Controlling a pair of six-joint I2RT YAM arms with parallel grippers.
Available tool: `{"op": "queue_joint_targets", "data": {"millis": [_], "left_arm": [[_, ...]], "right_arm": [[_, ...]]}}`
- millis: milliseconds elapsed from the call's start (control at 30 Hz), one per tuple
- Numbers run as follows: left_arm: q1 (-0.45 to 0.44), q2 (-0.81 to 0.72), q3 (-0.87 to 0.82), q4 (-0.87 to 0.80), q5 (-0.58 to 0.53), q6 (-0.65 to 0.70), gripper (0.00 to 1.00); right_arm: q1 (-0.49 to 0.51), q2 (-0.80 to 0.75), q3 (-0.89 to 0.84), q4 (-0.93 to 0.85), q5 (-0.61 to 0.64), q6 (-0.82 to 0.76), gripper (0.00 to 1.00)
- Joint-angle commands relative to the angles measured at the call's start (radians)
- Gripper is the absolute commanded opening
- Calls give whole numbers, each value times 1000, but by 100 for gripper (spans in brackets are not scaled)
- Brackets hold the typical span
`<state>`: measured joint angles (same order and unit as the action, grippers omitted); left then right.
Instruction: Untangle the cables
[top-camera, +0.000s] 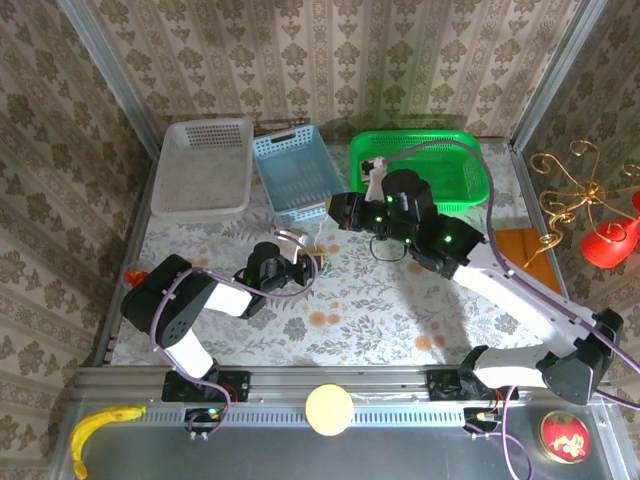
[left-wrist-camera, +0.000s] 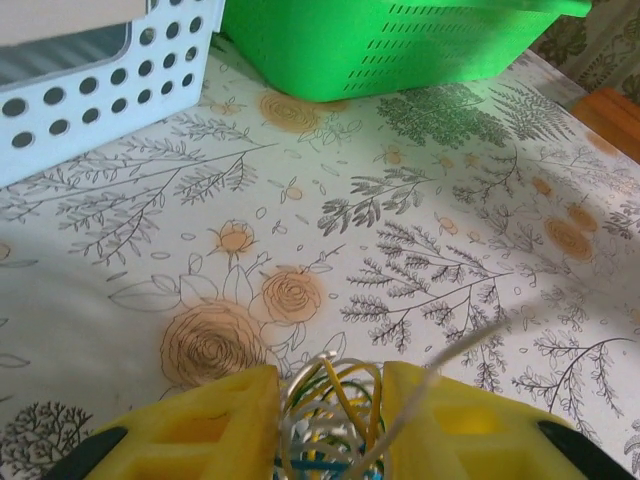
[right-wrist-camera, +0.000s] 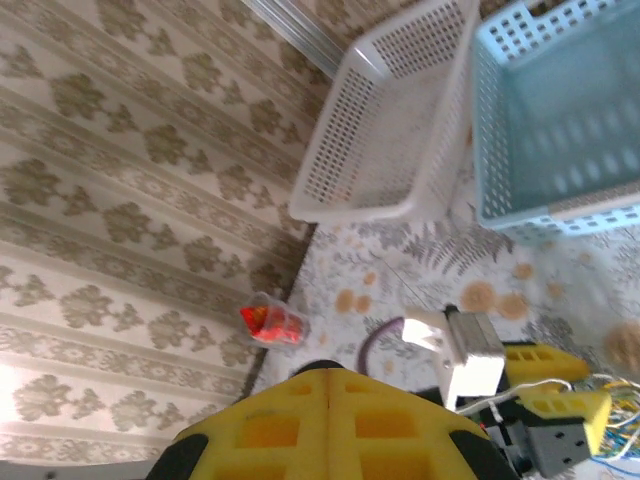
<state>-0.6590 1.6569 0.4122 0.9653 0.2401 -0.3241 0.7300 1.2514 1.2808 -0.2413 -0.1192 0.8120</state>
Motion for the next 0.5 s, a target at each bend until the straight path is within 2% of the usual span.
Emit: {"op": "queue_joint_targets", "data": {"millis": [0,333,467], "left_arm": [[10,14,-19,70,18,-36,33],[12,-5,-28,59,20,-35,34],[12,2,-27,59,21,-40,34]], "right_arm": [[-20,-48,53,17,-34,20,0],[-100,-104,82,65,-77,74,0],[-116,-66,192,46,-126,76,0]]}}
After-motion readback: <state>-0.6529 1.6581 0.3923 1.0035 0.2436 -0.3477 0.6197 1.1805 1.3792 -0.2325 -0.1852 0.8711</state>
